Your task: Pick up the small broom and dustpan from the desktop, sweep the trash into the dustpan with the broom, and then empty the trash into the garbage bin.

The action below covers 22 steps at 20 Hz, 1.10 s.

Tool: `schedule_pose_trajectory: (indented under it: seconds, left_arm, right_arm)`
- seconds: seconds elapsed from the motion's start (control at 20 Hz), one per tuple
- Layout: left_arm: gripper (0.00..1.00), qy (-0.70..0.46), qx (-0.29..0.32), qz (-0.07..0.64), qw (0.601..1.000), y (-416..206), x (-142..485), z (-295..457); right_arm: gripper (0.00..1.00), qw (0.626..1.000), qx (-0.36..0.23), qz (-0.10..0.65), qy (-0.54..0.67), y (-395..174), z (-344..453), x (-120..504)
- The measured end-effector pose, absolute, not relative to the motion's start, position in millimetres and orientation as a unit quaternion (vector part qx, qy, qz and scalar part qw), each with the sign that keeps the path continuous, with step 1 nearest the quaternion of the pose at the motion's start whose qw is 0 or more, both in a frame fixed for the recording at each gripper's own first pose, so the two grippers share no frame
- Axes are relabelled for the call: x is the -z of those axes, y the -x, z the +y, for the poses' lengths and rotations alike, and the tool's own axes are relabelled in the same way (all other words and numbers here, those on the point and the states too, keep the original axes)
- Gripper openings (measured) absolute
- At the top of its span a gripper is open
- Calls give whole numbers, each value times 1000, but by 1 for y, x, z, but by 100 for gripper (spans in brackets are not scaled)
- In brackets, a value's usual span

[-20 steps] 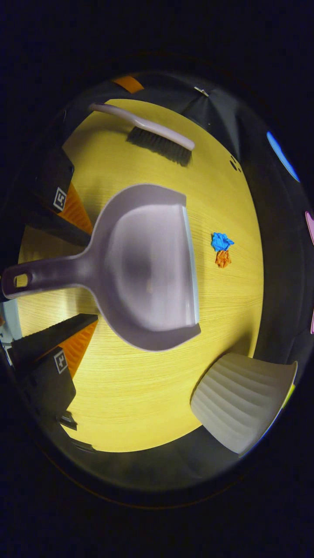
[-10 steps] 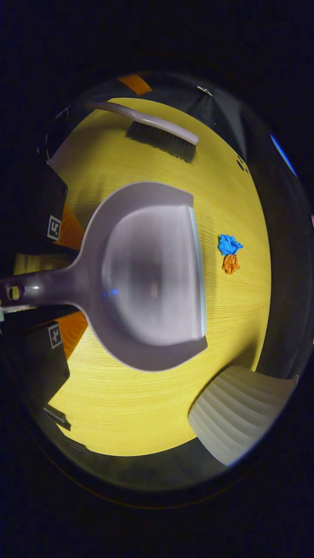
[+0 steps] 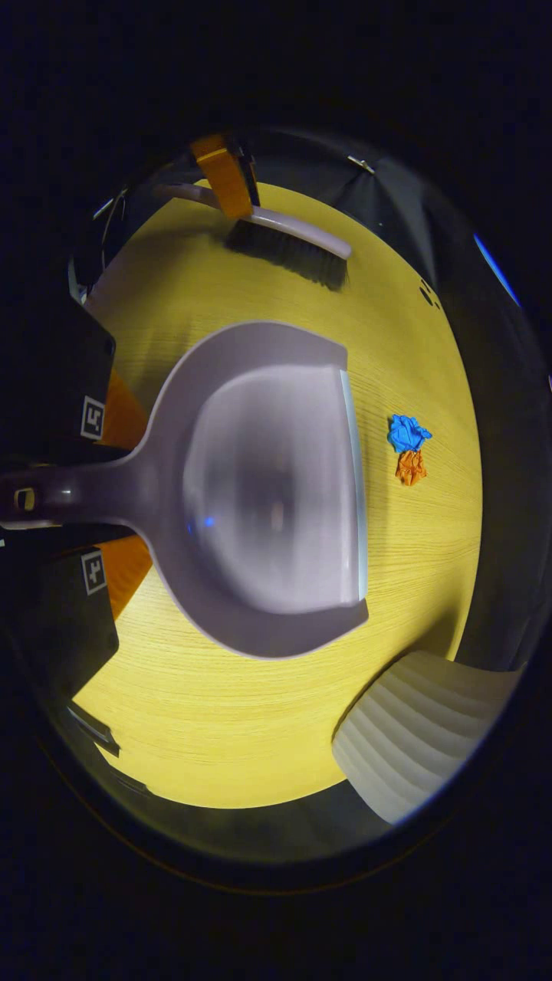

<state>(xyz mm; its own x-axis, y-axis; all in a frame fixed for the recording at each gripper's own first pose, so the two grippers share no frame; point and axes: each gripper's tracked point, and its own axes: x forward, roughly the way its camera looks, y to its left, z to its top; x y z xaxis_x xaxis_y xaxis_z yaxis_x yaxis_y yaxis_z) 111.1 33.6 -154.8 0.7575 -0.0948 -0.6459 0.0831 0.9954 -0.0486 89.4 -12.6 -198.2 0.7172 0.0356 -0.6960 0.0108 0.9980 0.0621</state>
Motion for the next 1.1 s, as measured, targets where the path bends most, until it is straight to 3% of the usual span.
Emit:
schedule_pose_trajectory:
  seconds: [0.1,0.15,0.25,0.3,0.55,0.6,0.75,0.85,0.9,1.05,1.1]
  left_arm:
    - [92,-13,49,360,932,-118,162,32]
    - [88,-23,48,365,929,-121,167,33]
    - [85,-40,41,375,925,-125,174,33]
    - [83,-48,40,380,923,-127,178,32]
    - [61,-95,22,369,924,-127,188,36]
    - [58,-94,22,365,926,-129,187,34]
    - [40,-85,17,352,932,-131,188,34]
    - [36,-79,13,350,933,-131,187,35]
    - [35,-79,14,350,933,-133,186,35]
    - [29,-81,18,350,933,-134,178,33]
    - [30,-85,22,344,935,-138,171,31]
  right_arm:
    - [42,927,-9,375,-28,-90,-13,198]
    - [37,927,-10,374,-28,-90,-13,199]
    - [41,927,-15,373,-27,-90,-13,198]
    - [37,927,-17,373,-28,-90,-13,198]
    - [38,927,-27,372,-29,-89,-13,198]
    - [33,928,-30,370,-29,-89,-13,197]
    - [37,929,-37,366,-32,-89,-13,196]
    - [33,931,-41,362,-30,-89,-14,196]
    - [41,932,-42,360,-26,-89,-16,195]
    - [32,932,-45,358,-24,-90,-21,195]
    - [37,933,-45,356,-21,-91,-24,193]
